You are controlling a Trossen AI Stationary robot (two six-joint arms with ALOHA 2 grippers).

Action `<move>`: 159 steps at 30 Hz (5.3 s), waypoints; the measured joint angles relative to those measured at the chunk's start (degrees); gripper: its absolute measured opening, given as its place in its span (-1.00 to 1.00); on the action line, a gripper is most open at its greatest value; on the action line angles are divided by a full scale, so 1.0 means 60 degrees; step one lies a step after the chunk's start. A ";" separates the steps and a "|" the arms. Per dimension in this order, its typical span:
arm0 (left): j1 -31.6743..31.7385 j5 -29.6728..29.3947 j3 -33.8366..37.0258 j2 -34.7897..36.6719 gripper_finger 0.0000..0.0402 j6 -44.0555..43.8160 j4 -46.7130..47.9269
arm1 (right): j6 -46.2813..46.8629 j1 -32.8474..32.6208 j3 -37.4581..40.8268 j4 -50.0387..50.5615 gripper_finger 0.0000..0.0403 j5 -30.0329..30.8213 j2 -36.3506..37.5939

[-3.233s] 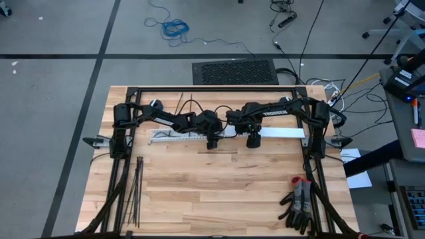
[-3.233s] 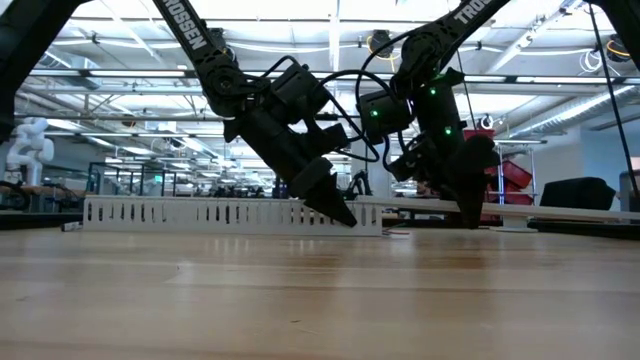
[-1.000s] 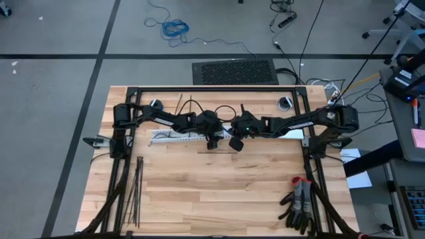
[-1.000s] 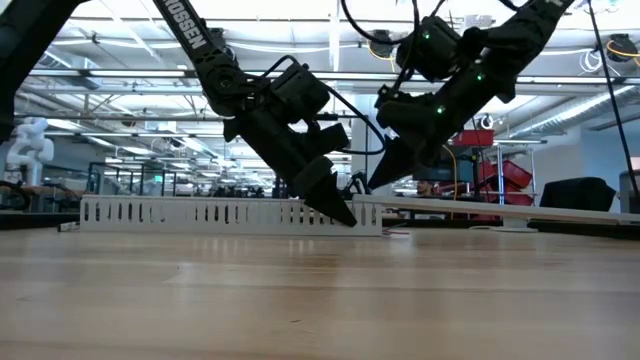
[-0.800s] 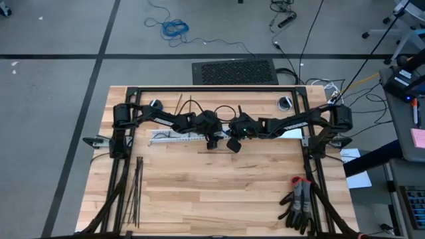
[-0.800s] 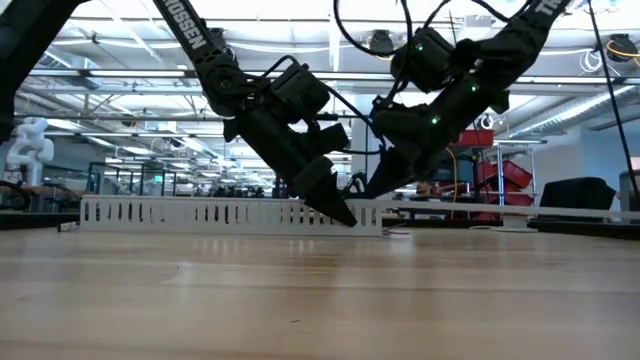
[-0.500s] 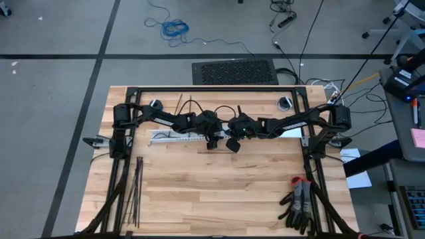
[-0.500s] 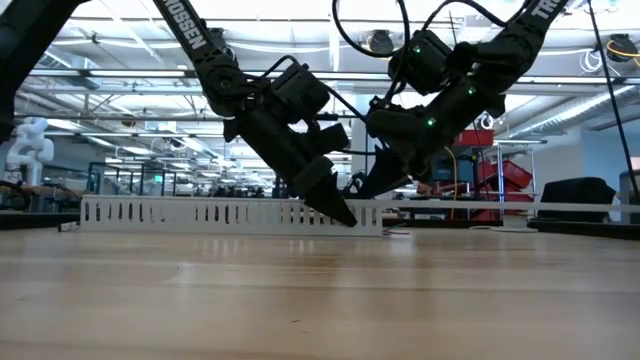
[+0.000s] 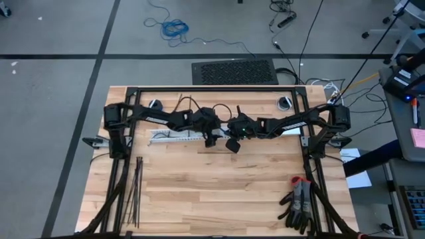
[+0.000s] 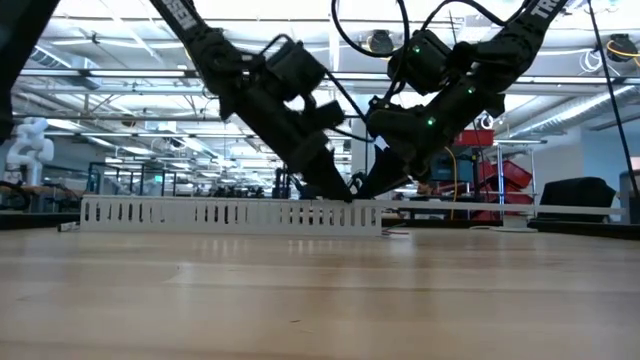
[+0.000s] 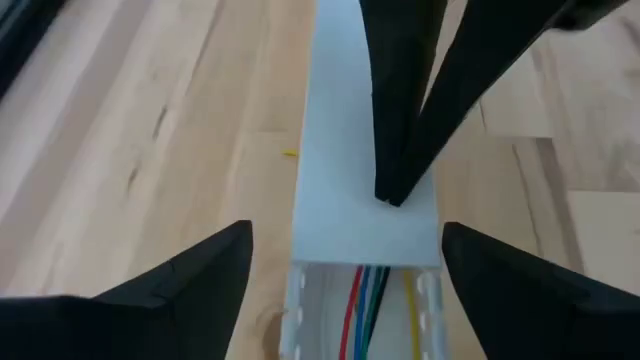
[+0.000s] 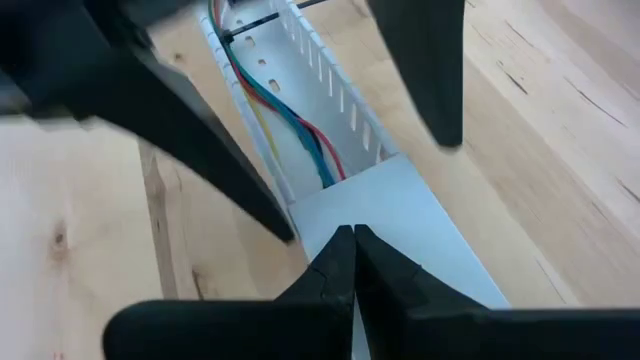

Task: Ziptie cables
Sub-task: Close the white cable duct

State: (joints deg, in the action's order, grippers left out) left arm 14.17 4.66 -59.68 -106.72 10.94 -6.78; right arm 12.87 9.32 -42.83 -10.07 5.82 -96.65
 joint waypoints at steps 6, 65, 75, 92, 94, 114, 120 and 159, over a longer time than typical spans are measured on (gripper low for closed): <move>0.0007 -0.0083 -0.0038 0.0921 0.64 0.0071 0.1944 | -0.0045 0.0000 0.0004 0.0047 -1.00 0.0001 -0.0005; -0.0218 -0.0236 -0.0058 0.0104 0.26 -0.0260 0.2199 | -0.0361 0.0111 -0.0914 -0.1121 -1.00 -0.0878 -0.1309; -0.0273 -0.0167 -0.0124 0.0543 0.38 -0.0233 0.2544 | -0.0431 0.0187 -0.0891 -0.1125 -1.00 -0.0841 -0.1386; -0.0266 -0.1049 0.0317 0.0506 0.30 -0.0867 0.4278 | -0.0448 0.0193 -0.0889 -0.1128 -1.00 -0.0822 -0.1390; -0.0288 -0.1034 0.0354 0.0506 0.21 -0.0717 0.4049 | -0.0388 0.0179 -0.0871 -0.1255 -1.00 -0.0985 -0.1393; -0.0386 -0.0833 0.0302 0.0142 0.13 -0.0521 0.2833 | -0.0903 0.0091 -0.0827 -0.0923 -1.00 -0.0529 -0.0403; -0.0386 -0.0822 0.0302 0.0135 0.13 -0.0517 0.2844 | -0.1118 0.0250 -0.0852 0.0564 -1.00 0.0350 0.0444; -0.0403 0.0249 -0.0670 0.0304 0.58 -0.0275 0.3075 | -0.0519 0.0175 -0.0896 -0.0215 -1.00 -0.0071 -0.0672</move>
State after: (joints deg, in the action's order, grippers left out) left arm 11.76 6.16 -63.70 -104.89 9.29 11.67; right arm 9.76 10.37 -48.21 -11.35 5.40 -100.68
